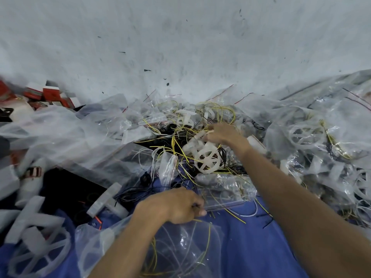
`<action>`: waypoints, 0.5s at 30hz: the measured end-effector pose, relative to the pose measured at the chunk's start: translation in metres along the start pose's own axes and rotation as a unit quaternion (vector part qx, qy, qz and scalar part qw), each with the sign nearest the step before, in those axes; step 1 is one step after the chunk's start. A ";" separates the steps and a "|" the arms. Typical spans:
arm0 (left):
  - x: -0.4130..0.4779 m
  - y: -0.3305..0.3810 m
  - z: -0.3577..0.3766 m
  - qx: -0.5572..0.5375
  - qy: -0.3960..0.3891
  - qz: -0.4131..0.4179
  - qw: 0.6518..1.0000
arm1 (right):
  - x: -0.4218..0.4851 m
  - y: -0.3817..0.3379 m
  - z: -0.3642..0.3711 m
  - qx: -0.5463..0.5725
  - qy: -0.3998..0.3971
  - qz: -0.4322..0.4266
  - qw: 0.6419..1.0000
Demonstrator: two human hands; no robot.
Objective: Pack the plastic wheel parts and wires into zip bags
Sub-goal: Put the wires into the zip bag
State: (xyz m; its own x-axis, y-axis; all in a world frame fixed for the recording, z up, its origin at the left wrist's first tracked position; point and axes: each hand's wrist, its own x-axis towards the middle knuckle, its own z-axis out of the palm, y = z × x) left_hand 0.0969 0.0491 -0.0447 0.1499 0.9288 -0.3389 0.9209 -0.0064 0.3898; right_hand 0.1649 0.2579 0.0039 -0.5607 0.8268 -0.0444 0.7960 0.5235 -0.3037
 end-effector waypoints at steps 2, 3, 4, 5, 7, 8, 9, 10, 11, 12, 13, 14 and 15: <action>0.001 -0.001 0.000 0.003 -0.001 0.002 1.000 | 0.000 -0.001 0.026 0.035 -0.069 0.038 0.996; 0.001 -0.001 0.000 0.007 -0.002 0.004 1.000 | -0.004 -0.005 0.037 0.085 -0.076 0.036 0.993; 0.002 -0.002 0.000 0.010 -0.002 0.007 1.000 | -0.006 -0.010 0.045 0.121 -0.059 0.024 0.991; 0.002 -0.002 0.000 0.012 0.000 0.010 1.000 | -0.008 -0.016 0.050 0.134 -0.037 0.013 0.990; 0.003 -0.002 0.000 0.017 0.007 0.013 1.000 | -0.012 -0.028 0.060 0.130 -0.002 -0.006 0.992; 0.004 -0.003 0.000 0.021 0.007 0.014 1.000 | -0.016 -0.034 0.065 0.118 0.008 -0.014 0.993; 0.005 -0.003 0.000 0.024 0.006 0.016 1.000 | -0.021 -0.039 0.070 0.106 0.015 -0.026 0.994; 0.005 -0.003 0.001 0.026 0.006 0.019 0.999 | -0.026 -0.043 0.073 0.097 0.018 -0.050 0.994; 0.005 -0.003 0.001 0.028 0.006 0.022 0.999 | -0.031 -0.046 0.076 0.095 0.016 -0.081 0.992; 0.005 -0.003 0.001 0.029 0.006 0.022 0.999 | -0.036 -0.047 0.076 0.105 0.003 -0.108 0.989; 0.005 -0.003 0.000 0.029 0.003 0.020 0.999 | -0.040 -0.047 0.072 0.127 -0.012 -0.123 0.984; 0.005 -0.002 0.000 0.028 -0.003 0.017 0.999 | -0.042 -0.042 0.068 0.160 -0.021 -0.121 0.979; 0.004 -0.002 0.000 0.027 -0.007 0.012 1.000 | -0.044 -0.037 0.062 0.197 -0.021 -0.113 0.974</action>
State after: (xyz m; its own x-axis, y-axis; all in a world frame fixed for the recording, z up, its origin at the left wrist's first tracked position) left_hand 0.0957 0.0528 -0.0471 0.1775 0.9226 -0.3426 0.9347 -0.0492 0.3519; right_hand 0.1457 0.1898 -0.0415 -0.7270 0.6860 0.0287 0.5071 0.5647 -0.6511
